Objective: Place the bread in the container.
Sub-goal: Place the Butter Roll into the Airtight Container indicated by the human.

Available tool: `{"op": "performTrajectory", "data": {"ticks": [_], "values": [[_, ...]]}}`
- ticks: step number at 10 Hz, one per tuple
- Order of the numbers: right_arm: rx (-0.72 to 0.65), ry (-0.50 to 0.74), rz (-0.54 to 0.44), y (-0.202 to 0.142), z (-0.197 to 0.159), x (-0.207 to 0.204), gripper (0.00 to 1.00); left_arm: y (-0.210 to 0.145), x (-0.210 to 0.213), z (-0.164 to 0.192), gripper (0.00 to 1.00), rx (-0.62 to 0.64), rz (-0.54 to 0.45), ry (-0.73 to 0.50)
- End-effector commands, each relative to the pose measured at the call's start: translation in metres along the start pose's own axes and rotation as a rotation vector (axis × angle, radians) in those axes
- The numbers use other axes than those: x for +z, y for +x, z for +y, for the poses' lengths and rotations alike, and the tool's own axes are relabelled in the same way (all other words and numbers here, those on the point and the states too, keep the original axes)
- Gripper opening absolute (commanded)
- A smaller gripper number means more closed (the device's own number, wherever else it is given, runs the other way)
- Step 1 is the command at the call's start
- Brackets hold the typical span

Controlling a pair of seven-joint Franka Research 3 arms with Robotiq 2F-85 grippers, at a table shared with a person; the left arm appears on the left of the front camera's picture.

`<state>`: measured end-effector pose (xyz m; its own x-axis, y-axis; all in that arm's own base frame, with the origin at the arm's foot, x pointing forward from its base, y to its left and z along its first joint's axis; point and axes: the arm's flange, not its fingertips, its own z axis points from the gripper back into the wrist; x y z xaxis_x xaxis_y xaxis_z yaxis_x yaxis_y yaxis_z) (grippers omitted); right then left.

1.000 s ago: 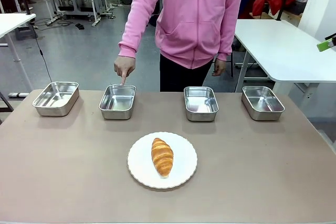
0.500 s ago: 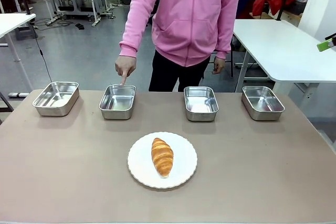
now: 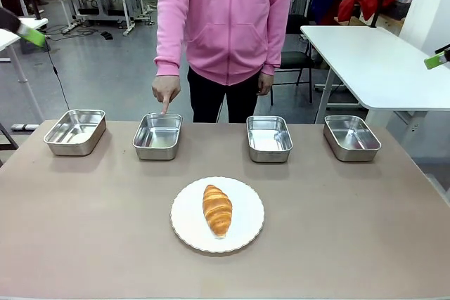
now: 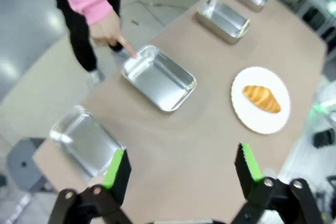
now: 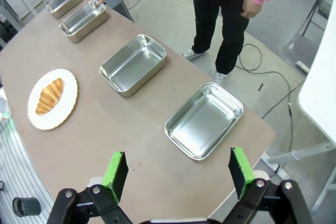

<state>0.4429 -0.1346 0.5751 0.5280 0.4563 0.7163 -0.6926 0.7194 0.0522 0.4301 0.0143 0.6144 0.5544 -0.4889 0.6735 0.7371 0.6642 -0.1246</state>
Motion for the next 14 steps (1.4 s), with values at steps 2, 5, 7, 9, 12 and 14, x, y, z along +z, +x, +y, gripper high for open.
{"op": "performTrajectory", "data": {"ticks": [2,5,7,9,12,14], "values": [[0.001,0.005,-0.015,0.001,-0.001,0.000,1.00,-0.001,-0.068,-0.118,1.00,0.085,0.130,0.175],[0.001,0.005,-0.015,0.001,-0.001,0.000,1.00,-0.022,-0.155,-0.209,1.00,0.248,0.209,0.323],[0.001,0.005,-0.015,0.001,-0.001,0.000,1.00,-0.040,-0.210,-0.239,1.00,0.258,0.285,0.257],[0.001,0.005,-0.015,0.001,-0.001,0.000,1.00,-0.037,-0.226,-0.216,1.00,0.202,0.297,0.128],[0.001,0.005,-0.015,0.001,-0.001,0.000,1.00,-0.047,-0.215,-0.253,1.00,0.245,0.289,0.262],[0.001,0.005,-0.015,0.001,-0.001,0.000,1.00,-0.047,-0.215,-0.253,1.00,0.245,0.289,0.262]]}}
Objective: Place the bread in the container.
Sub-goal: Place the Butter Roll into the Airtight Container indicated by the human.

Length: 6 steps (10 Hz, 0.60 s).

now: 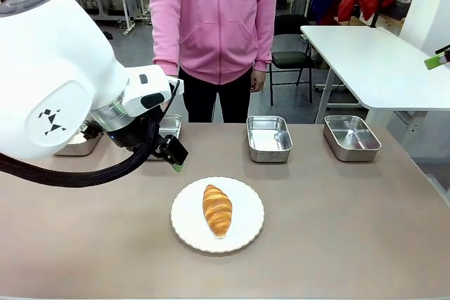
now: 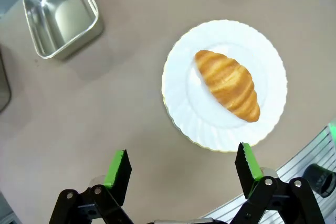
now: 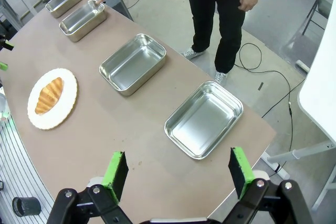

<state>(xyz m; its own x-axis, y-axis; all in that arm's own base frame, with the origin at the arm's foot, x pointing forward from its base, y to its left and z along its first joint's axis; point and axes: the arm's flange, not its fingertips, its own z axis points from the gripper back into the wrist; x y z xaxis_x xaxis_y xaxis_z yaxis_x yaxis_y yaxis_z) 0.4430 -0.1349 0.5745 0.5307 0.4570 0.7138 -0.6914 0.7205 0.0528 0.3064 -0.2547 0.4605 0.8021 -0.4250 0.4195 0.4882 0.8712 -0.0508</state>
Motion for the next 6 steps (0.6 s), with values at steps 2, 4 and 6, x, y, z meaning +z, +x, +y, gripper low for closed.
{"op": "performTrajectory", "data": {"ticks": [2,4,6], "values": [[0.003,0.006,-0.019,0.002,-0.001,0.000,1.00,0.015,-0.025,-0.015,1.00,-0.057,0.039,-0.030],[0.003,0.006,-0.019,0.002,-0.001,0.000,1.00,0.047,-0.060,-0.029,1.00,0.038,0.097,-0.082],[0.003,0.006,-0.019,0.002,-0.001,0.000,1.00,0.059,-0.092,-0.045,1.00,0.195,0.149,-0.071]]}}
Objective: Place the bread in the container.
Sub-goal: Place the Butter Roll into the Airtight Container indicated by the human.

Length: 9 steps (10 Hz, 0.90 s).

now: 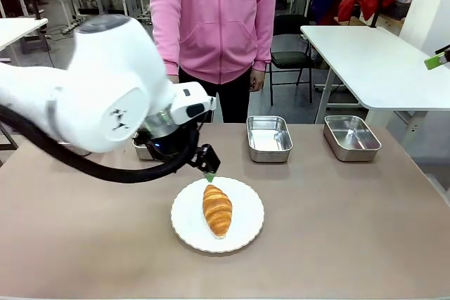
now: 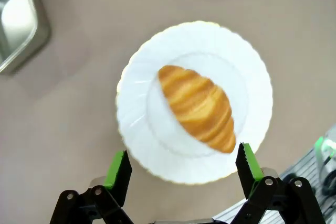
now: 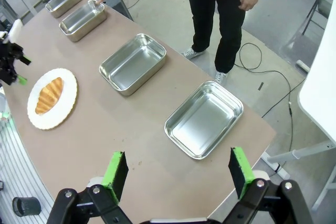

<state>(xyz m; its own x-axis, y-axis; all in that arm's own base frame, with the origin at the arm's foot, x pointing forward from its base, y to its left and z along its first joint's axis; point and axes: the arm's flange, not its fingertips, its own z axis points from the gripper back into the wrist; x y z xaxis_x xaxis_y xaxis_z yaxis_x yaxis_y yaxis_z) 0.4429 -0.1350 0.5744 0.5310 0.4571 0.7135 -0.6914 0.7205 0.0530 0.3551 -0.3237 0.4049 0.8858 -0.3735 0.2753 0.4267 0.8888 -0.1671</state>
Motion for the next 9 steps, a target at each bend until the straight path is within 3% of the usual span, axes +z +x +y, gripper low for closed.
{"op": "performTrajectory", "data": {"ticks": [1,7,9], "values": [[0.003,0.006,-0.019,0.002,0.000,0.000,1.00,0.020,-0.018,-0.018,1.00,0.126,0.006,0.001],[0.003,0.006,-0.019,0.002,0.000,0.000,1.00,0.028,-0.068,-0.035,1.00,0.295,0.164,0.094],[0.003,0.006,-0.019,0.002,0.000,0.000,1.00,0.025,-0.074,-0.029,1.00,0.355,0.138,0.084]]}}
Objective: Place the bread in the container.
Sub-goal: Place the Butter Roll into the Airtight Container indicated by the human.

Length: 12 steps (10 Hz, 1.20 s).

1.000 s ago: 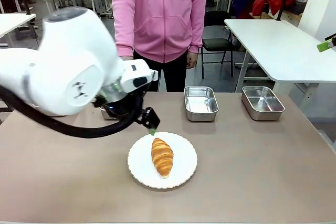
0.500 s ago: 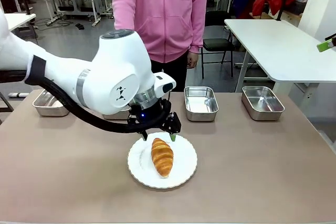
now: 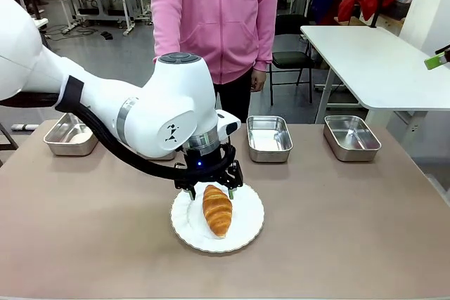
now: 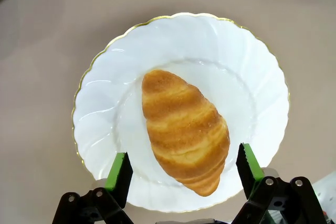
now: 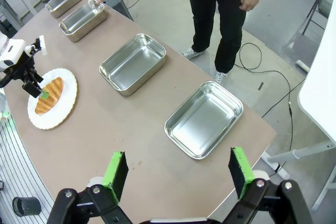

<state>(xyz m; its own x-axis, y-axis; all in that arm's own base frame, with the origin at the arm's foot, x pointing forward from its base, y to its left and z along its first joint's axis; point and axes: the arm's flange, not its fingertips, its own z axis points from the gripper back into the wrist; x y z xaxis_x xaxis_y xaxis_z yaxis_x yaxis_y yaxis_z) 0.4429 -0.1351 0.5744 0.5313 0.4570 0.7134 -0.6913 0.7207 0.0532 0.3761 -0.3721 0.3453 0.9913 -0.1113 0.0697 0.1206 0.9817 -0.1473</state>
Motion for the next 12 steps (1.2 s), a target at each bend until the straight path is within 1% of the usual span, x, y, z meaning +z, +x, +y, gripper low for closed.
{"op": "performTrajectory", "data": {"ticks": [1,6,12], "values": [[0.003,0.006,-0.019,0.002,0.000,0.000,1.00,0.002,-0.001,-0.005,1.00,0.062,-0.015,0.006],[0.003,0.006,-0.019,0.002,0.000,0.000,1.00,0.003,-0.024,-0.012,1.00,0.095,0.035,0.004],[0.003,0.006,-0.019,0.002,0.000,0.000,1.00,0.008,-0.041,-0.017,1.00,0.114,0.049,0.033]]}}
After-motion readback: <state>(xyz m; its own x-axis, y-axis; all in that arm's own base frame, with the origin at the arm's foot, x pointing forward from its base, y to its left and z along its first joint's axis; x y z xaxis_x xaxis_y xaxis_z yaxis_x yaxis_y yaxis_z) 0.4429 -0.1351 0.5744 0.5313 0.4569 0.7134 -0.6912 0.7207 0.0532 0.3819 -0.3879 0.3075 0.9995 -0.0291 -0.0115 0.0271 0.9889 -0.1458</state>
